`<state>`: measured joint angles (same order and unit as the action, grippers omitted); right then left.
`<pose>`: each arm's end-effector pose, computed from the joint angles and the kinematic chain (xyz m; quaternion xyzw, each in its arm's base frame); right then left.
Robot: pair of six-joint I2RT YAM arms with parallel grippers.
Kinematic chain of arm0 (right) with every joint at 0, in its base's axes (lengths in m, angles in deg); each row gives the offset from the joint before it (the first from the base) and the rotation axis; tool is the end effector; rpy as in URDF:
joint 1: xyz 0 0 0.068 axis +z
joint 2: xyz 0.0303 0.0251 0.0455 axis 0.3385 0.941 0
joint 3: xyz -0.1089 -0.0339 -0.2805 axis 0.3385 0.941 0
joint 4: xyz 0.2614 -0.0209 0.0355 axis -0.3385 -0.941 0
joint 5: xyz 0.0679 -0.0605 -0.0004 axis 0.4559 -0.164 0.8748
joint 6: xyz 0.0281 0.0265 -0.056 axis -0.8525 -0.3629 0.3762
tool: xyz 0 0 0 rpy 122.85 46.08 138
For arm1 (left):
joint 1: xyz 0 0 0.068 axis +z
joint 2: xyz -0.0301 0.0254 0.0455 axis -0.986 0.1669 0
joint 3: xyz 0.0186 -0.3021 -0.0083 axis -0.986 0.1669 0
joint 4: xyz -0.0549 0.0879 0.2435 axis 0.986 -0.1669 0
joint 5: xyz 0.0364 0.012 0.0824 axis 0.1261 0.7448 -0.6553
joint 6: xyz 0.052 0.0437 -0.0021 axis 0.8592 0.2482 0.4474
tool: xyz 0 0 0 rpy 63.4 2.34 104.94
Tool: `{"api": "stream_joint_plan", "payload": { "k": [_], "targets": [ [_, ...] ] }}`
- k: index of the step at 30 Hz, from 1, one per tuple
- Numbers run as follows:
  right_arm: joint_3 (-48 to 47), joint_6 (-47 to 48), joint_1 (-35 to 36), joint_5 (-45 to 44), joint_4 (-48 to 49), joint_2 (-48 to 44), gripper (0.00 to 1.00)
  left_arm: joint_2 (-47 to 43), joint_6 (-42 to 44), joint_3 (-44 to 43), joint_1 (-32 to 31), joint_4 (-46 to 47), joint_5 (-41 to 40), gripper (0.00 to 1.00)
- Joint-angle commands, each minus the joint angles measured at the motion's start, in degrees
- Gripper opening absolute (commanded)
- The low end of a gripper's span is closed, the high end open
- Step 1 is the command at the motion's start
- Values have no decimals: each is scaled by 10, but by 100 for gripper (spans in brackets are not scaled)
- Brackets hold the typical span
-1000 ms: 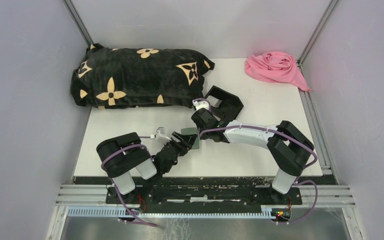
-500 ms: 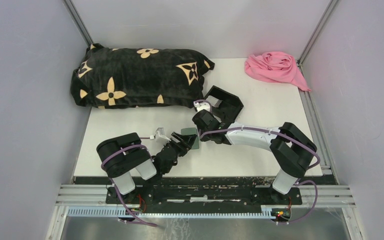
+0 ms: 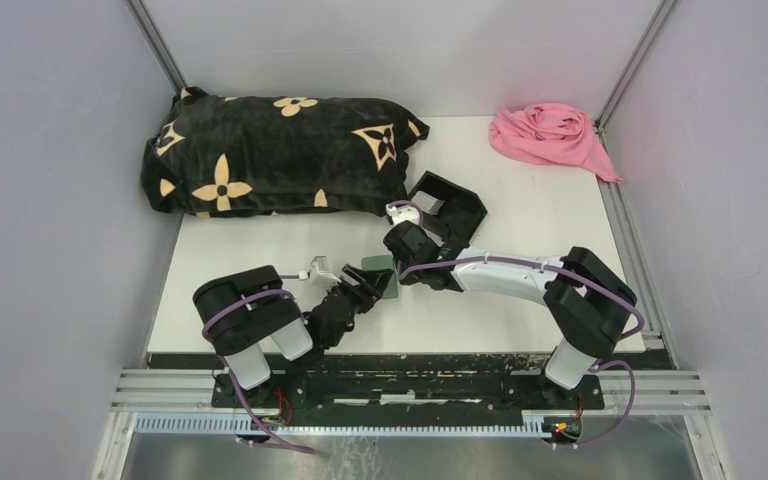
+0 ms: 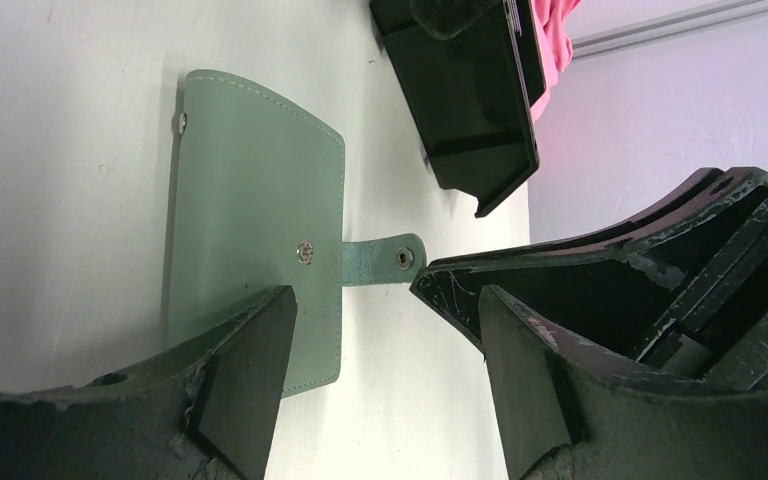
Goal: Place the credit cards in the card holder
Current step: Close the card holder at the center of the board.
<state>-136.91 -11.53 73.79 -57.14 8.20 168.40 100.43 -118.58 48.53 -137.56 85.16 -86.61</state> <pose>0.2277 0.2847 0.2051 -0.1344 0.9262 0.1069 0.3357 0.1552 -0.1857 0.1258 -0.2829 0.7258 -0.4407 0.4461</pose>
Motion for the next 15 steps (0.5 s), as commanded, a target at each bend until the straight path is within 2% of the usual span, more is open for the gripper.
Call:
{"api": "stream_joint_plan", "payload": {
  "k": [1, 15],
  "targets": [
    [-22, -5, 3, -8, 5, 7, 21, -5, -7, 11, -5, -13, -16, 75],
    [-45, 0, 3, -11, -4, 17, 19, -1, -9, 14, -7, -10, -19, 75]
  ]
}}
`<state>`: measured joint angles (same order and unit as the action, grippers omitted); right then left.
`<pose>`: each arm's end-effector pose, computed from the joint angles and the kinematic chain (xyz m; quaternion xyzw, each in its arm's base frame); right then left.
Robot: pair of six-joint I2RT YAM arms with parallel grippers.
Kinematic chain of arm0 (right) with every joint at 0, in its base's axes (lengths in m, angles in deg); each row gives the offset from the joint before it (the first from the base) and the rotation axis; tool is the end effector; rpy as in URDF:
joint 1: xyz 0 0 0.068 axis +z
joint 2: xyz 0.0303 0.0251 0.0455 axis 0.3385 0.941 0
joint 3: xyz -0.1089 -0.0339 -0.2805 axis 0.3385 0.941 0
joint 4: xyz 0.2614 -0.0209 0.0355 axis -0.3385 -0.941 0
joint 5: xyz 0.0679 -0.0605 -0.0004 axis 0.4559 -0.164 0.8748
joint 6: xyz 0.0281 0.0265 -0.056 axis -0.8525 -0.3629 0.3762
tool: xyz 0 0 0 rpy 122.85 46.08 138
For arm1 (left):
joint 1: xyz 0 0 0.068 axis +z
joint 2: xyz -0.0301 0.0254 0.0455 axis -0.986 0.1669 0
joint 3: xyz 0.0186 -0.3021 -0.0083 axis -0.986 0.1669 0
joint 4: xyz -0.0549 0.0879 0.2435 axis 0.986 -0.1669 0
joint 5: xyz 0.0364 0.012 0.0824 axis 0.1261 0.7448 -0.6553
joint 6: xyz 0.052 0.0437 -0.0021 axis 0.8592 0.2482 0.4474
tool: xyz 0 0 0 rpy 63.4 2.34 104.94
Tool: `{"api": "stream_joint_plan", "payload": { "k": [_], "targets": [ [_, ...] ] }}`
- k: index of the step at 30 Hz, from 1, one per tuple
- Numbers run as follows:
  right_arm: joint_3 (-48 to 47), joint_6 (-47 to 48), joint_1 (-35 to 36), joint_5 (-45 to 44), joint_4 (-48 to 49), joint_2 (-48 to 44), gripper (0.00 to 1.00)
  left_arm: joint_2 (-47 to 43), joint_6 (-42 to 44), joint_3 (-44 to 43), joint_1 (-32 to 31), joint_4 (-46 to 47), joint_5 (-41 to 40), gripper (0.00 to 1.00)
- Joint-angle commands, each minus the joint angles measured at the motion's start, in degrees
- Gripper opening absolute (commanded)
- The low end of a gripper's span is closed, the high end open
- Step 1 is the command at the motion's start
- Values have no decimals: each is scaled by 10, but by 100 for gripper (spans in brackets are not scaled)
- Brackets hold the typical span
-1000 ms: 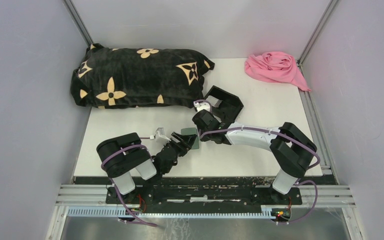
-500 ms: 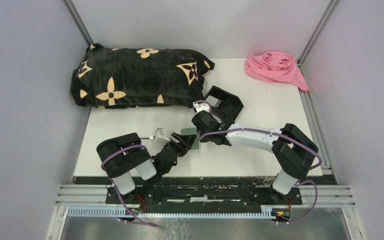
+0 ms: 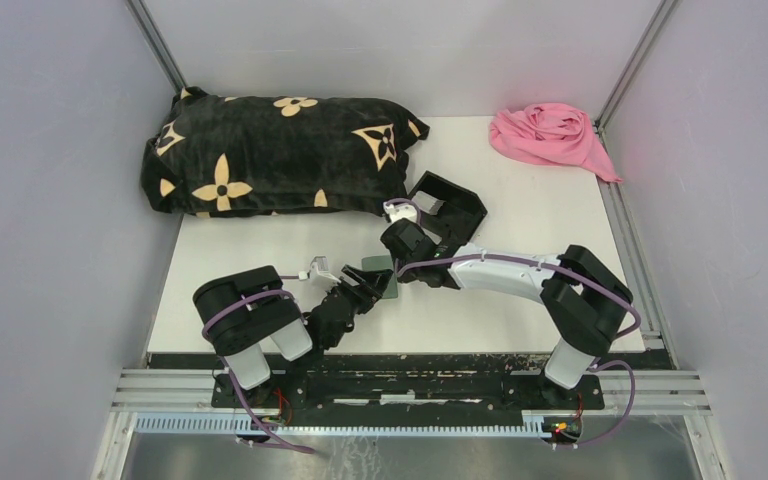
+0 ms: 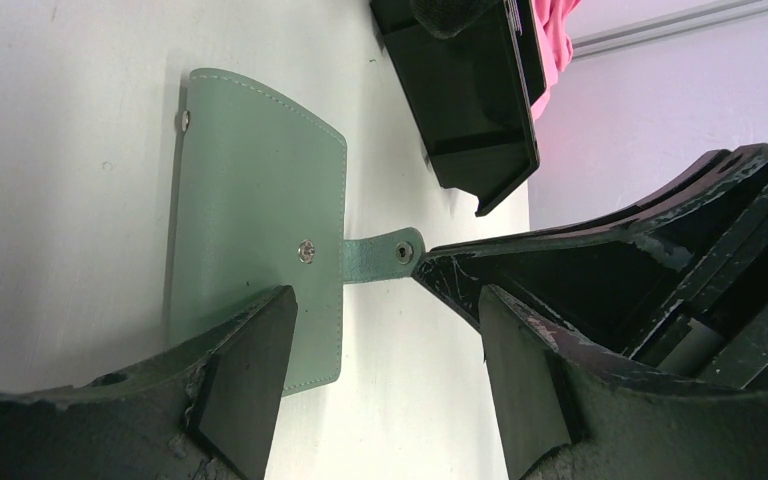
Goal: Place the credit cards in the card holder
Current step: Close the card holder at the center of the board.
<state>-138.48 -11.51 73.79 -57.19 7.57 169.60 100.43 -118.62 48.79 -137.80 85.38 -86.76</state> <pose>0.2315 0.2897 0.2055 -0.1349 0.9268 0.1050 0.3345 0.1539 -0.1853 0.1255 -0.2823 0.7261 -0.4409 0.4458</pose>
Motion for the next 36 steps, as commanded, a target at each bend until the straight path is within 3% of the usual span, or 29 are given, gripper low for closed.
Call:
{"api": "stream_joint_plan", "payload": {
  "k": [1, 22, 28, 36],
  "targets": [
    [-31, 0, 3, -10, 1, 6, 18, 0, -9, 13, -5, -12, -18, 75],
    [-52, 3, 2, -30, -33, 23, 9, 2, -9, 14, -5, -4, -19, 75],
    [-55, 8, 5, -43, -44, 18, 18, 4, -7, 11, -4, -4, -19, 75],
    [-65, 12, 5, -49, -54, 24, 16, 3, -6, 10, -5, -3, -19, 75]
  ]
}}
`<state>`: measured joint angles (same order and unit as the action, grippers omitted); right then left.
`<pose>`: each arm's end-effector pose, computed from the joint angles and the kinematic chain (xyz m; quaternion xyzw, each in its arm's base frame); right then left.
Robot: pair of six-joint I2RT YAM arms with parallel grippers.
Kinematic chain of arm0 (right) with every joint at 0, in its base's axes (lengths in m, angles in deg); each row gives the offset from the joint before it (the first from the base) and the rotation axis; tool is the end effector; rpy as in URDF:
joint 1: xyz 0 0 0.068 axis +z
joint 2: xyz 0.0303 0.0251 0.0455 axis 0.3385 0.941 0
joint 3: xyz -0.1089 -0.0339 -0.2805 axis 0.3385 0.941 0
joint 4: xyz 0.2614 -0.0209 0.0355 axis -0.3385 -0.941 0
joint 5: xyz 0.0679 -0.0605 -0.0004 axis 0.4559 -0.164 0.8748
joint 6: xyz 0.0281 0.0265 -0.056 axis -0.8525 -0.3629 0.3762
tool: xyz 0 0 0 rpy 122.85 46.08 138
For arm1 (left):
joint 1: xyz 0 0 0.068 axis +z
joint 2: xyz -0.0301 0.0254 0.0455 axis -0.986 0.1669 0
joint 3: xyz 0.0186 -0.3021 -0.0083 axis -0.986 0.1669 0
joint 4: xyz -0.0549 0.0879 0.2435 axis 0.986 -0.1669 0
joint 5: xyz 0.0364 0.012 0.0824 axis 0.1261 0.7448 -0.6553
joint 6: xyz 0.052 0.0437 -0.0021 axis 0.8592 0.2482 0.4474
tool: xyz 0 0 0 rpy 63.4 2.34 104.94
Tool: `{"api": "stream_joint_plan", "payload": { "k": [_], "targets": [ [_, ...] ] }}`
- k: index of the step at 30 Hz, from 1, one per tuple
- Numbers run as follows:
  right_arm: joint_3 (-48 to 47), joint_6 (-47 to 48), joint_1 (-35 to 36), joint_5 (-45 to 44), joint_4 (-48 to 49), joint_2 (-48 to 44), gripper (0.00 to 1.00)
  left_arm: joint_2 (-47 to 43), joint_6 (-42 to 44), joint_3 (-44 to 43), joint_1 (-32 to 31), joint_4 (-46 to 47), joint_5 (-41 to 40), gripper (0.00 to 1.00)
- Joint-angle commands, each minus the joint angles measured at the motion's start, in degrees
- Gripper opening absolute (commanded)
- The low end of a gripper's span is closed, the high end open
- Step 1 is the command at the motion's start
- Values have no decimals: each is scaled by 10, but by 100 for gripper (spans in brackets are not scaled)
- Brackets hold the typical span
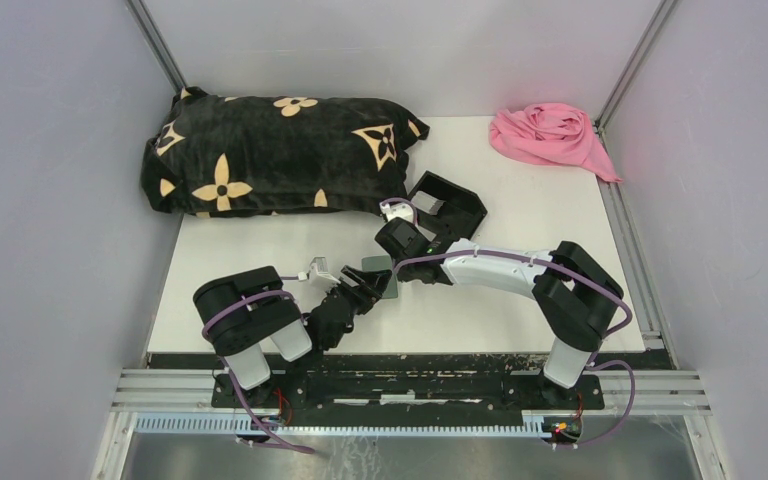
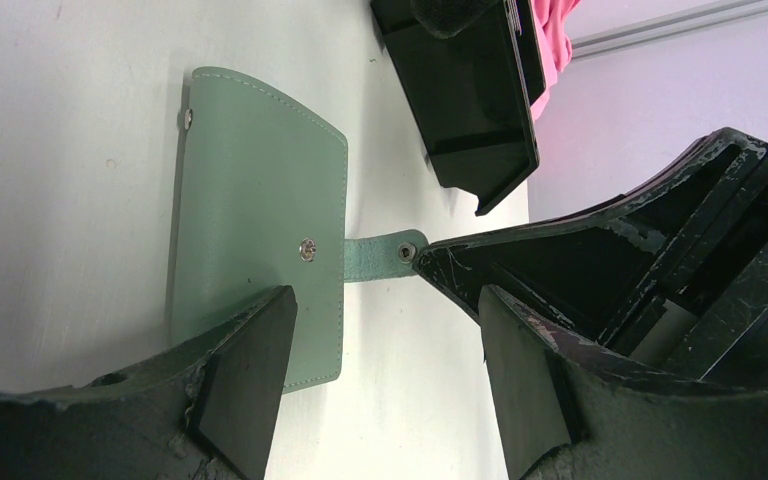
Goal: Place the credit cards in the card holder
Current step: Close the card holder at the center of the board.
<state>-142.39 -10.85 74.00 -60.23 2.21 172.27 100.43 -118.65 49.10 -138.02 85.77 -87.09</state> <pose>0.2372 0.2953 0.2040 -0.1412 0.9325 0.0602 0.3270 0.1526 -0.1845 0.1254 -0.2827 0.7252 -0.4410 0.4467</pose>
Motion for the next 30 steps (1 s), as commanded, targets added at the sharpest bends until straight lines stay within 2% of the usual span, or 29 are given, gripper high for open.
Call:
{"api": "stream_joint_plan", "payload": {
  "k": [1, 8, 23, 30],
  "targets": [
    [-27, 6, 3, -19, -1, -3, 15, 3, -5, 7, -2, -7, -15, 75],
    [-34, 12, 3, -19, -5, 0, 1, 5, -5, 5, -2, -7, -14, 75],
    [-61, 13, 8, 44, 3, 24, 1, 5, -11, 17, -3, 2, -22, 75],
    [-71, 4, 8, 66, 10, 43, 1, 12, -11, 37, -2, 29, -24, 66]
  ]
}}
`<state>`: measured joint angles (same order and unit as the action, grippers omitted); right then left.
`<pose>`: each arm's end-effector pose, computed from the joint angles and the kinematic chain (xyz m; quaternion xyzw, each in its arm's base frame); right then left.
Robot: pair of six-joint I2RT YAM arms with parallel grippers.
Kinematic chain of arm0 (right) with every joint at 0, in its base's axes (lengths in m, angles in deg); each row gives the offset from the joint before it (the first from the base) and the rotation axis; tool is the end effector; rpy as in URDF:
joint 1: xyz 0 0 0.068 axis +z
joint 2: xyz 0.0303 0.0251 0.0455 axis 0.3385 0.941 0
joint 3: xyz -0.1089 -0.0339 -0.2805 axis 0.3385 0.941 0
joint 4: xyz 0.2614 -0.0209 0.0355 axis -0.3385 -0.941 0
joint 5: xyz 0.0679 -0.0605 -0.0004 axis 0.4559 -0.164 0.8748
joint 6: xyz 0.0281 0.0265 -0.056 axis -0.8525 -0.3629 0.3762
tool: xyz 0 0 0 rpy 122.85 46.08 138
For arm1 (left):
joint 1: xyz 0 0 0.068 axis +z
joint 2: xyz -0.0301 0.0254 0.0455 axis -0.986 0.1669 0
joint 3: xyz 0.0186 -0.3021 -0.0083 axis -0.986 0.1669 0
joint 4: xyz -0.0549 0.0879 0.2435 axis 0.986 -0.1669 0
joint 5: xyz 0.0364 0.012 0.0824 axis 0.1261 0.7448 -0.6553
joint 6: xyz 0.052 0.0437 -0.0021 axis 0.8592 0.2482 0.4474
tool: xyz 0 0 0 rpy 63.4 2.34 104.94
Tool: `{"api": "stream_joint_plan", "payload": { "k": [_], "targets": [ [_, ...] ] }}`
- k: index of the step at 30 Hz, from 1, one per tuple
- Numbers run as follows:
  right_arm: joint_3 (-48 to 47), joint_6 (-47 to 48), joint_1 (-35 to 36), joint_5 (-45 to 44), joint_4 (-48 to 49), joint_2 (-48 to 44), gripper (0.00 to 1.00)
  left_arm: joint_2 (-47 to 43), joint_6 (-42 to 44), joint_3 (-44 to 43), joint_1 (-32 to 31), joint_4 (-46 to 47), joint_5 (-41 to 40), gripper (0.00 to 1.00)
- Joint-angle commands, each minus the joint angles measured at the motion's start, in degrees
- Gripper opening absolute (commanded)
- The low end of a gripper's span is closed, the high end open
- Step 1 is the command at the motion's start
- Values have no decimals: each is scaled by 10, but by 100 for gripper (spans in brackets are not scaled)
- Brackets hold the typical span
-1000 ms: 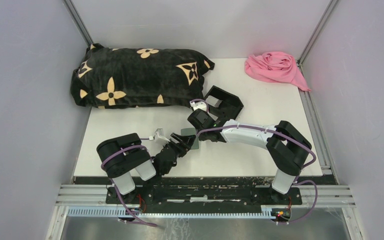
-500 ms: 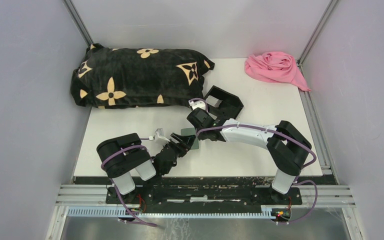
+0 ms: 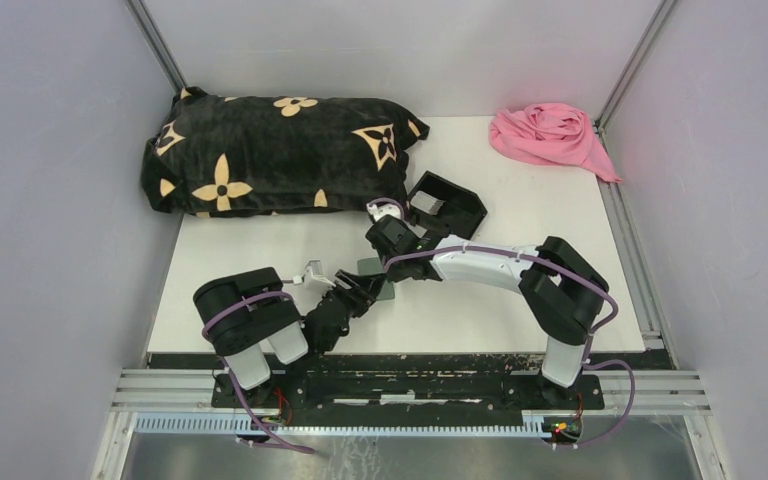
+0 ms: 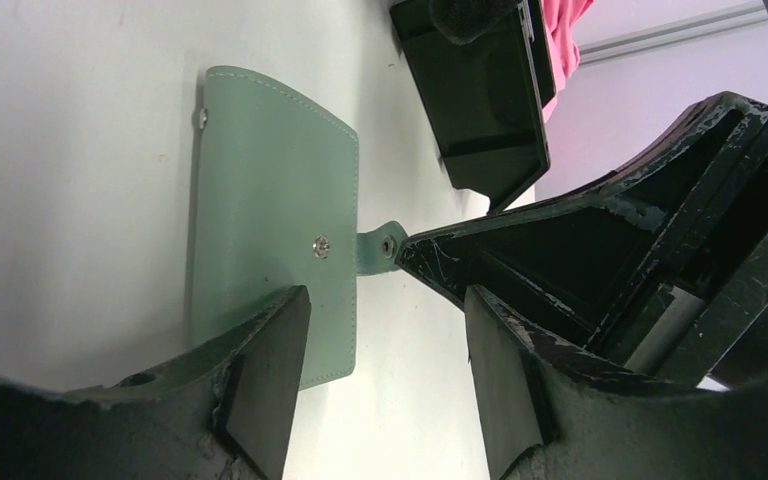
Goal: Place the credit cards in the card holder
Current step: Close the card holder at the center of the board.
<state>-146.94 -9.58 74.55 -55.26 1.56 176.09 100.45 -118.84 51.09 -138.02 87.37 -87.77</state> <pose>0.2430 0.3176 0.2017 -0.1693 0.9338 0.0904 0.3019 0.1481 -0.1764 0.1228 -0.2867 0.7251 -0.4363 0.4491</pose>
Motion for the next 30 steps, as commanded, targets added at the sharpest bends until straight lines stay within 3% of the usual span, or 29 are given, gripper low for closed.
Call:
{"api": "stream_joint_plan", "payload": {
  "k": [1, 5, 8, 11, 16, 20, 23, 30],
  "targets": [
    [-27, -10, 3, 18, 17, 6, 1, 14, -9, 18, -3, 17, -17, 64],
    [-31, -11, 3, 27, 18, 8, 1, 27, -16, 29, -2, 48, -22, 55],
    [-35, -12, 4, 34, 21, 10, 1, 32, -16, 34, -3, 59, -24, 39],
    [-40, -11, 6, 40, 21, 14, 1, 33, -14, 34, -3, 59, -21, 30],
    [-51, -9, 9, 42, 16, 23, 1, 35, -15, 32, -2, 53, -20, 22],
    [-56, -8, 11, 44, 12, 29, 1, 39, -16, 32, -2, 54, -20, 8],
    [-59, -7, 12, 44, 12, 32, 1, 41, -16, 31, -3, 52, -19, 3],
    [-68, -3, 17, 44, 5, 38, 1, 44, -18, 22, -2, 26, -13, 3]
  ]
}}
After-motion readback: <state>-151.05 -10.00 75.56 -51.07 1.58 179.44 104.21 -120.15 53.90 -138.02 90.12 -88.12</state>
